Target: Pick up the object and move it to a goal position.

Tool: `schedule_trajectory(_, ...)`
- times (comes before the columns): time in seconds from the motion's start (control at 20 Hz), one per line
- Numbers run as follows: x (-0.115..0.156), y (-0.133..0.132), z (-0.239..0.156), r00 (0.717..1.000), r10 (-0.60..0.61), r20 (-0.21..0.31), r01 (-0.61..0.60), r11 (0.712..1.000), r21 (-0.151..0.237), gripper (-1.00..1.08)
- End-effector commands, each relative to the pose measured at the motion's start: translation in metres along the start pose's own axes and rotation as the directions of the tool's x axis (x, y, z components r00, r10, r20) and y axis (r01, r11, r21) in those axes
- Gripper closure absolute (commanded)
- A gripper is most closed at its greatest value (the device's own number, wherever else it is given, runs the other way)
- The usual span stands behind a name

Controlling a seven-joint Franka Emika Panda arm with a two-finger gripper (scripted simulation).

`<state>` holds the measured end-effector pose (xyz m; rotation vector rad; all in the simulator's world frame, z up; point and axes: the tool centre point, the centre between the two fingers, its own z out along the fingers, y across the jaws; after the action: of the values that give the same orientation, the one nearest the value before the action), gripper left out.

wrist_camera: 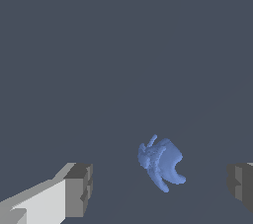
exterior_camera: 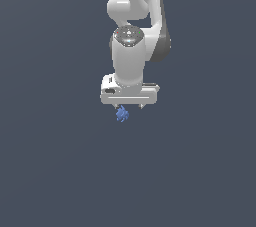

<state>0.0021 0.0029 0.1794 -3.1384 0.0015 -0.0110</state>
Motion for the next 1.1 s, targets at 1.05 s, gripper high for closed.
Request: schedule_trajectory(1.05,-0.002,0.024,-0.004,1.0,0.007,0.008,-0.007,1.0,0.003,-0.92)
